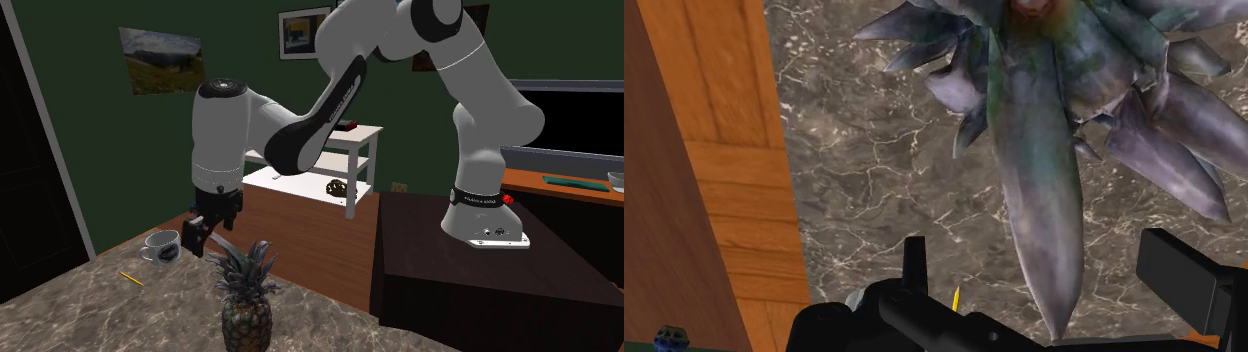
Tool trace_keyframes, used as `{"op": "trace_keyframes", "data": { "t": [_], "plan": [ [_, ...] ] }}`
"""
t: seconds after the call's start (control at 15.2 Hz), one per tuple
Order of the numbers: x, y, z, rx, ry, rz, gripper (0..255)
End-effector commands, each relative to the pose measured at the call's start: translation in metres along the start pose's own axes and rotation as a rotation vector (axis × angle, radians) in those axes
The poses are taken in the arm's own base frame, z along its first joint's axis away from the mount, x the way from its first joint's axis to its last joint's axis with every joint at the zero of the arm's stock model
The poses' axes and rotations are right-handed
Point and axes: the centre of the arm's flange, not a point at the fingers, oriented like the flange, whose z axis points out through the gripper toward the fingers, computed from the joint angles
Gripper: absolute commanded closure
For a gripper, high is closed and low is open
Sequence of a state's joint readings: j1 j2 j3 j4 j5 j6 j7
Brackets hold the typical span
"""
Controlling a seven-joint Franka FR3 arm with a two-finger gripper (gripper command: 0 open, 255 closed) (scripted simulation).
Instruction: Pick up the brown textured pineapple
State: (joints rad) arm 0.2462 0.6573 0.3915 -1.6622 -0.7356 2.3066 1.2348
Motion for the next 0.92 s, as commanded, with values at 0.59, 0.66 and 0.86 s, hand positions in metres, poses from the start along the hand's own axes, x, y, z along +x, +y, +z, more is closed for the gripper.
{"op": "trace_keyframes", "data": {
  "t": [0.59,0.66,0.86],
  "plan": [
    [-0.002,-0.001,0.003,0.000,0.000,0.000,255],
    [-0.001,0.000,0.003,0.000,0.000,0.000,255],
    [0.004,0.001,-0.012,0.000,0.000,0.000,255]
  ]
}}
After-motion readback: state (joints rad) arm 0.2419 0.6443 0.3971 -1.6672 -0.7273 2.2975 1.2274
